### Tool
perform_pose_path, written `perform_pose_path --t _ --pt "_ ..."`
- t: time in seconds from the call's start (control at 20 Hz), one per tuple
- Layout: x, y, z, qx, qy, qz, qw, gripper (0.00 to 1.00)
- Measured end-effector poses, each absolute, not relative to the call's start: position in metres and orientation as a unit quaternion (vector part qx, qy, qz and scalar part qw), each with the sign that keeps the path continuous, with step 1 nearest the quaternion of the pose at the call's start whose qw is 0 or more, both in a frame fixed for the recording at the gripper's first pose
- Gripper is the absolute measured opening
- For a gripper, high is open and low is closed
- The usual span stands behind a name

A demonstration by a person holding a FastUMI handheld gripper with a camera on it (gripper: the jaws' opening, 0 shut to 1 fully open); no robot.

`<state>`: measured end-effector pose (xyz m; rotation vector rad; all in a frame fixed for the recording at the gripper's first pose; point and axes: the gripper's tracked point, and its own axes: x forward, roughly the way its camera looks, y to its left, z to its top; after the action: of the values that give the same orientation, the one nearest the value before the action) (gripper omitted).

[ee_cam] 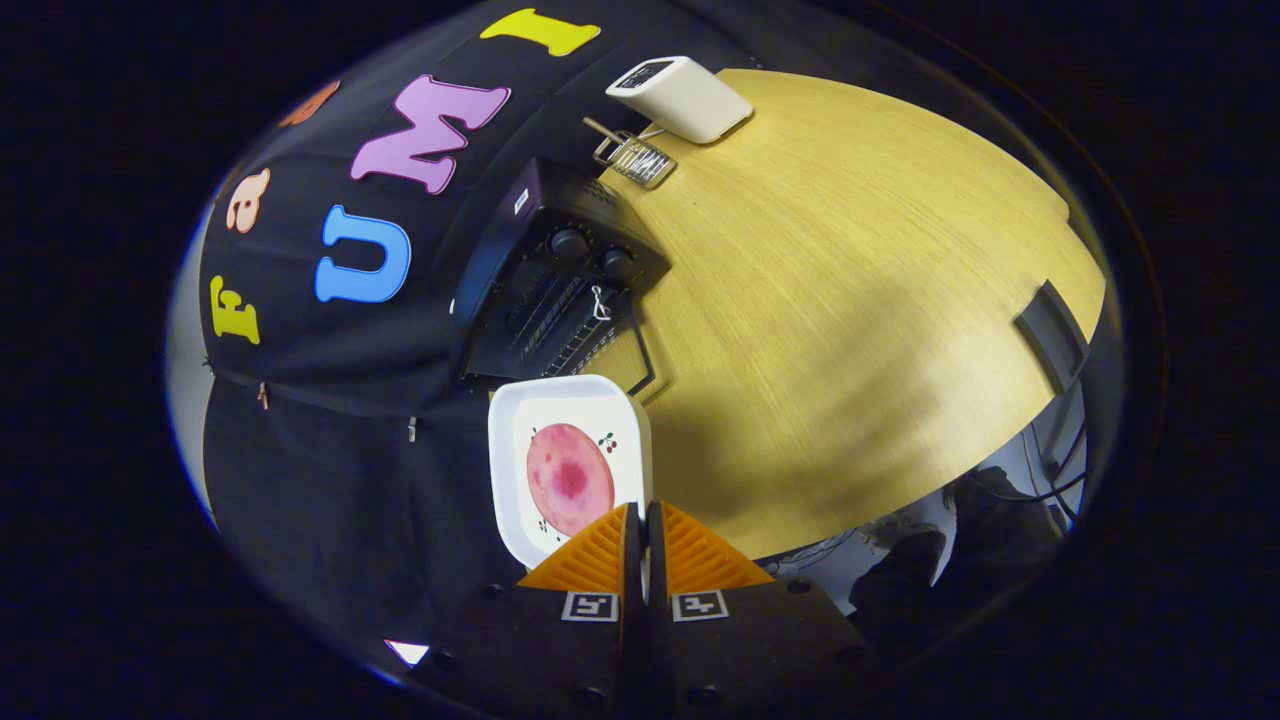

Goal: Open the toaster oven, put the food inside, and close the toaster oven door.

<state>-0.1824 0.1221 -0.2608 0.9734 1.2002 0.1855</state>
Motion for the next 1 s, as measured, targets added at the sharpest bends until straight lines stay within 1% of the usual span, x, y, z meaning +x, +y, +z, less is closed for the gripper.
perform_pose_path --t 0.2,0.4,0.7,1.0 --pt "-0.158 0.183 -0.265 0.457 0.538 0.073 0.705 0.05" --pt "-0.123 0.226 -0.278 0.474 0.527 0.041 0.704 0.05" --pt "-0.071 0.264 -0.311 0.505 0.513 -0.045 0.692 0.05" --pt "-0.026 0.287 -0.344 0.545 0.495 -0.135 0.663 0.05"
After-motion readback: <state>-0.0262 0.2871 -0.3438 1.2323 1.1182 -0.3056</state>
